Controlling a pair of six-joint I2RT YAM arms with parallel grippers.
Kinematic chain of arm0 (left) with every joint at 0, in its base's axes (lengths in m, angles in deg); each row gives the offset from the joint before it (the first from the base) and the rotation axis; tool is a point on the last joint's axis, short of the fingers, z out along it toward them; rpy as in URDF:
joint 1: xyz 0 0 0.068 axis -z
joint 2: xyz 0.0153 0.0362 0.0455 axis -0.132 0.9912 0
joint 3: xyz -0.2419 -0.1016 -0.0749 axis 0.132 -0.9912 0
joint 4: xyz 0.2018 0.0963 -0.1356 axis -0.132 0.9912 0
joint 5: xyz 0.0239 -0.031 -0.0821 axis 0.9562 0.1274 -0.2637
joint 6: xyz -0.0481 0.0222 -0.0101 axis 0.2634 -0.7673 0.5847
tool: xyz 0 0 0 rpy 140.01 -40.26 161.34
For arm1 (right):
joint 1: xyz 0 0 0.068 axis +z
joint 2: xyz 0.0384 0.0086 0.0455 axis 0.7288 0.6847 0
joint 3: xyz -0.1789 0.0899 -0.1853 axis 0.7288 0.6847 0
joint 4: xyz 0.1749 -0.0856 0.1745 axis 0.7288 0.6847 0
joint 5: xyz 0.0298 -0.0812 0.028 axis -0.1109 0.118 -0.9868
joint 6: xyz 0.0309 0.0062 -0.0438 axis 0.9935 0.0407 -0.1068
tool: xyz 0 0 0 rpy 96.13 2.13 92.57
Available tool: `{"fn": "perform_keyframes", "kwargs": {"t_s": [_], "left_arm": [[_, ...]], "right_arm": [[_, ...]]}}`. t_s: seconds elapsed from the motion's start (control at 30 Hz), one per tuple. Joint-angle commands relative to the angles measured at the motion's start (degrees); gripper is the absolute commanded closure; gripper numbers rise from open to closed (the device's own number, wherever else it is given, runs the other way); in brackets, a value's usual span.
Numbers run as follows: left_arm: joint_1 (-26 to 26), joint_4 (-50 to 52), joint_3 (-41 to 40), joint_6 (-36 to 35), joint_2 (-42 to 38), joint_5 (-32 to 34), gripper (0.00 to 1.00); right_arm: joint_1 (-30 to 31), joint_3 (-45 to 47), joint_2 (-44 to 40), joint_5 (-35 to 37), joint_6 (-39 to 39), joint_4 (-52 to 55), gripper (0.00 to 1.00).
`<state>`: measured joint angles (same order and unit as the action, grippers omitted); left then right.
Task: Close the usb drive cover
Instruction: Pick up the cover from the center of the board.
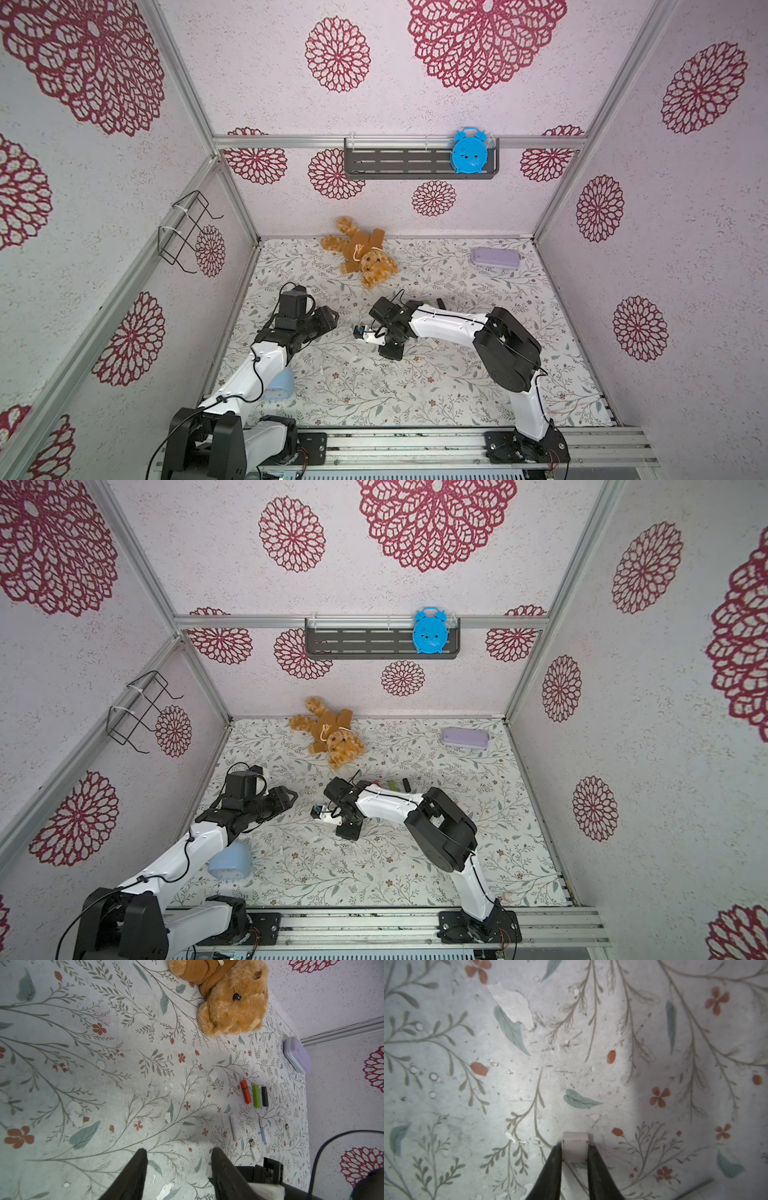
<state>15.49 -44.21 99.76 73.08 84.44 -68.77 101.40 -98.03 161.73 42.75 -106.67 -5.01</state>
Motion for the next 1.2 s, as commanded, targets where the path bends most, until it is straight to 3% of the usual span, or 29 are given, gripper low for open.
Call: {"fn": "perform_keyframes", "kwargs": {"t_s": [0.0, 0.23, 0.57, 0.8, 1.17], "left_arm": [[-0.5, -2.1, 0.9, -0.4, 1.6, -3.2, 0.46], [-0.5, -6.2, 1.9, 0.1, 5.4, -12.4, 0.46], [1.9, -18.6, 4.5, 2.5, 12.4, -33.0, 0.44], [7.3, -21.9, 7.3, 3.0, 15.4, -36.6, 0.42], [10.6, -24.0, 8.7, 3.7, 19.9, -39.6, 0.52]], "right_arm": [[0.2, 1.5, -2.6, 1.3, 1.5, -1.1, 0.76], [-0.3, 7.0, -12.7, 3.5, 4.1, -9.2, 0.78], [-1.4, 17.9, -27.9, 9.7, 5.7, -21.4, 0.79], [-1.3, 19.0, -31.3, 11.1, 6.7, -23.5, 0.78], [-1.3, 19.7, -32.0, 11.3, 7.9, -25.7, 0.78]]}}
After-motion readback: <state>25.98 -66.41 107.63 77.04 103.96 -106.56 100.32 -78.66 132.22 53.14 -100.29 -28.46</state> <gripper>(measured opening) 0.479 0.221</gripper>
